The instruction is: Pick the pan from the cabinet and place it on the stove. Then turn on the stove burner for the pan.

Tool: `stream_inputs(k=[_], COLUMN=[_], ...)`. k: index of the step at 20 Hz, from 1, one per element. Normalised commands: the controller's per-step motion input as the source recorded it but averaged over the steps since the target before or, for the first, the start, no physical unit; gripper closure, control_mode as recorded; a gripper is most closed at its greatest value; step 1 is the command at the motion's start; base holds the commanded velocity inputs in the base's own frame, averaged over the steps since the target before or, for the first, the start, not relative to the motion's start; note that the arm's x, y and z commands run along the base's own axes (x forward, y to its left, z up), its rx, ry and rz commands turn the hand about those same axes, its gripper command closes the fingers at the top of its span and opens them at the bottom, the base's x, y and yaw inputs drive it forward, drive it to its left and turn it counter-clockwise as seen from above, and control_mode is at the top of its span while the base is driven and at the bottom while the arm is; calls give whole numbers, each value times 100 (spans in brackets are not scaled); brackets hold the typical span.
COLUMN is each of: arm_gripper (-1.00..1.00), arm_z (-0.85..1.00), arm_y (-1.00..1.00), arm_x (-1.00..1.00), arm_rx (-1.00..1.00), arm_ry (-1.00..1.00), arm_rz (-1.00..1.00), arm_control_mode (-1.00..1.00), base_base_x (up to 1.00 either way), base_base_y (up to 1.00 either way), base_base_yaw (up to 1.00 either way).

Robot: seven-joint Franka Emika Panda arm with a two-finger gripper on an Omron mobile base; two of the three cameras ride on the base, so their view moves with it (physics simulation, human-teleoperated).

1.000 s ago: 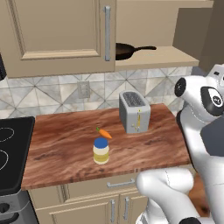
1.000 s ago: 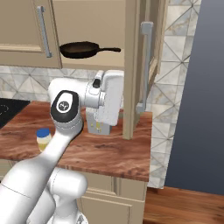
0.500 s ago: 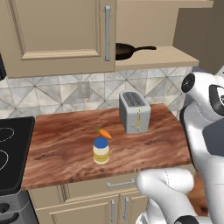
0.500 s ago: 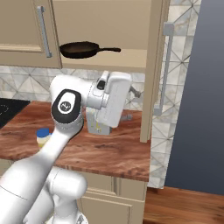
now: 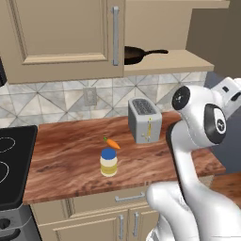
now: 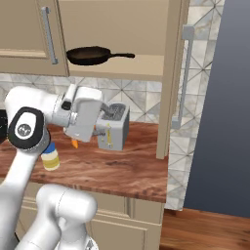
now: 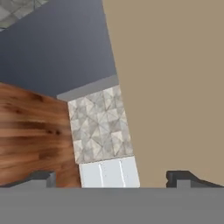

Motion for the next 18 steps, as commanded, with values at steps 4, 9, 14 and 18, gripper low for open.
stream_inputs(k=[4,9,14,18], arm_gripper=[-100,-100,-100,-100], arm_z=[0,0,6,18], arm_y=[100,100,96,79], arm_x=[-26,-18,-10,-1], arm_rx=[15,15,16,17], arm_ry=[-32,-34,-36,-35], arm_rz=[11,13,15,18], arm_control_mode=[-100,-100,-100,-100], base_base_x=[0,0,0,0], base_base_y=[0,0,0,0], base_base_yaw=[0,0,0,0])
